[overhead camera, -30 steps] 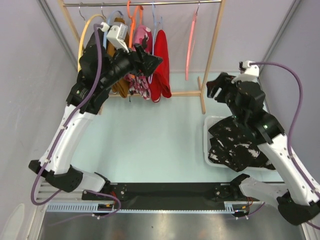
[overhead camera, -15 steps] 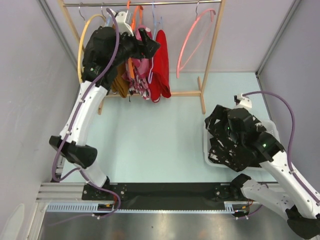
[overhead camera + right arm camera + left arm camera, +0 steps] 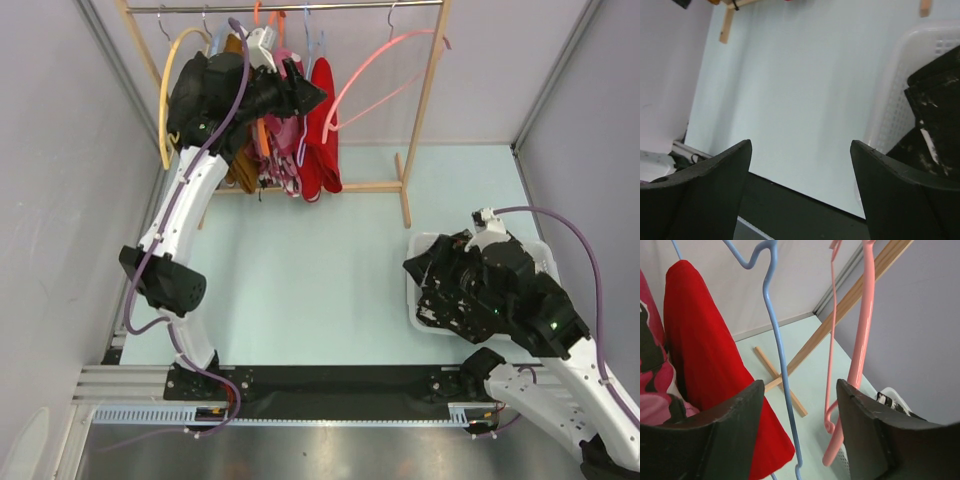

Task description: Remove the trousers from the hanger

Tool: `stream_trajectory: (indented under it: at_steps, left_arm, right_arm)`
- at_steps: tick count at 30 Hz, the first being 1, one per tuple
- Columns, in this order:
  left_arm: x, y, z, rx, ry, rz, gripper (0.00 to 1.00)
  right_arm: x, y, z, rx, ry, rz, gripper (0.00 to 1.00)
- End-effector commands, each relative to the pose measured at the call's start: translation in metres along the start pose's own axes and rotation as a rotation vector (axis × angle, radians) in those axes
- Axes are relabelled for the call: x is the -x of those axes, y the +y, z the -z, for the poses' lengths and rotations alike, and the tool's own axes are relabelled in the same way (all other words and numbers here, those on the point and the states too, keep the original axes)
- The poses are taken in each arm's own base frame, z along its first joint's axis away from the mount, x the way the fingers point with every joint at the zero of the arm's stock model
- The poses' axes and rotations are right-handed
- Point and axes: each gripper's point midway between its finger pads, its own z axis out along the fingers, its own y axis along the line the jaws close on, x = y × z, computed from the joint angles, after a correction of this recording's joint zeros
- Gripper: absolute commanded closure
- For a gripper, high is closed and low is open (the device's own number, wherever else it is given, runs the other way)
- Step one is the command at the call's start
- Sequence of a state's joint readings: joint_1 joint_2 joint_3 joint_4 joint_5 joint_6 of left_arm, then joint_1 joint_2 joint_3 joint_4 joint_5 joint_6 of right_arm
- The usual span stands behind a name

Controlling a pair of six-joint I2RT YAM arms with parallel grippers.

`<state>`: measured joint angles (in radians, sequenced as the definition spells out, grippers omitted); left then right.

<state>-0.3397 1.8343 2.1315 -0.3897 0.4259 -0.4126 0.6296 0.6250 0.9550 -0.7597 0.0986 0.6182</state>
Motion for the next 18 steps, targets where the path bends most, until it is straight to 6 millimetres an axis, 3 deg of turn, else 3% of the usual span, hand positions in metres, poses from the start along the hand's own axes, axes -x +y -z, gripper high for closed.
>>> stream_trajectory:
  at_steps: [1, 10, 12, 18]
  left_arm:
    - [0.028, -0.021, 0.001, -0.085, -0.072, 0.005, 0.39]
    - [0.036, -0.027, 0.004, -0.097, -0.088, 0.014, 0.93]
    - [0.041, -0.03, 0.008, -0.093, -0.101, 0.016, 1.0]
    - [0.068, -0.047, 0.027, -0.098, -0.171, 0.013, 1.0]
  right_arm:
    - [-0.002, 0.03, 0.009, 0.175, -0.001, -0.027, 0.16]
    - [-0.004, 0.031, 0.014, 0.189, -0.018, -0.065, 0.18]
    - [-0.004, 0.032, 0.013, 0.19, -0.013, -0.066, 0.18]
    - [-0.006, 0.031, 0.009, 0.171, -0.006, -0.061, 0.19]
